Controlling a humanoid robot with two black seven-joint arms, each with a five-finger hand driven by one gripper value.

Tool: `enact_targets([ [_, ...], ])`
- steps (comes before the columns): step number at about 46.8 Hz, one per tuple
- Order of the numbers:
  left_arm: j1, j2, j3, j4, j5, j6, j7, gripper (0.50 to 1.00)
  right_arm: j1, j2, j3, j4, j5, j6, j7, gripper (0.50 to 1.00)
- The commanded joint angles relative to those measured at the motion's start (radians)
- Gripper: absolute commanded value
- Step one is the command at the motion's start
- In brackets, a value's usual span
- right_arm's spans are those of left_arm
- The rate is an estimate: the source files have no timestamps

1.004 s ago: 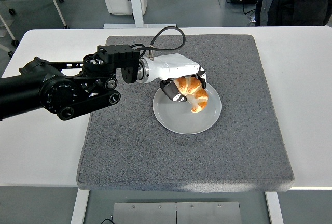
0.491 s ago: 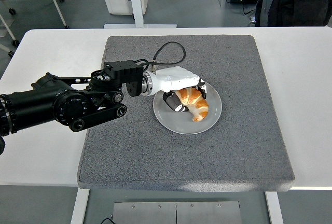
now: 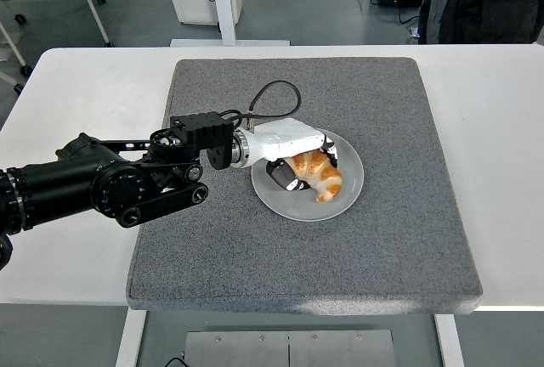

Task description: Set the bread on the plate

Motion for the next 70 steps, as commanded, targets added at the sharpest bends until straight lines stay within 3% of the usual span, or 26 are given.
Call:
enact_targets([
  [1, 0.003, 0.002, 0.001, 0.000, 0.000, 0.002, 0.001, 0.500, 0.000, 0.000, 0.000, 0.000, -0.001, 0.000, 0.000, 1.000],
  [8, -0.004, 0.005, -0.002, -0.001, -0.016, 0.001, 0.004, 0.501, 0.000, 0.000, 0.000, 0.000, -0.001, 0.000, 0.000, 1.000],
  [10, -0.007, 0.008, -0.006, -0.003, -0.017, 0.001, 0.005, 0.641, 0.000, 0.000, 0.000, 0.000, 0.000, 0.000, 0.000, 1.000],
  [11, -0.009, 0.011, -0.006, -0.003, -0.019, -0.001, 0.004, 0.756, 0.000, 0.000, 0.000, 0.000, -0.001, 0.000, 0.000, 1.000],
  [12, -0.009, 0.012, -0.008, -0.005, -0.022, -0.001, 0.004, 0.917, 0.000, 0.000, 0.000, 0.000, 0.000, 0.000, 0.000, 1.000],
  [13, -0.010, 0.015, -0.008, -0.006, -0.025, -0.002, 0.004, 0.999, 0.000, 0.000, 0.000, 0.000, 0.000, 0.000, 0.000, 1.000],
  [21, -0.041, 0.025, -0.010, -0.021, -0.059, -0.010, 0.002, 1.000, 0.000, 0.000, 0.000, 0.000, 0.000, 0.000, 0.000, 1.000],
  [29, -0.096, 0.069, -0.010, -0.104, -0.106, -0.042, 0.008, 1.000, 0.000, 0.000, 0.000, 0.000, -0.001, 0.000, 0.000, 1.000],
  [44, -0.224, 0.150, -0.023, -0.156, -0.269, -0.081, 0.002, 1.000, 0.000, 0.000, 0.000, 0.000, 0.000, 0.000, 0.000, 1.000],
  [58, -0.233, 0.256, -0.201, -0.164, -0.457, -0.114, -0.009, 1.000, 0.000, 0.000, 0.000, 0.000, -0.001, 0.000, 0.000, 1.000],
  [70, -0.236, 0.341, -0.238, -0.149, -0.635, -0.134, -0.010, 1.000, 0.000, 0.000, 0.000, 0.000, -0.001, 0.000, 0.000, 1.000],
])
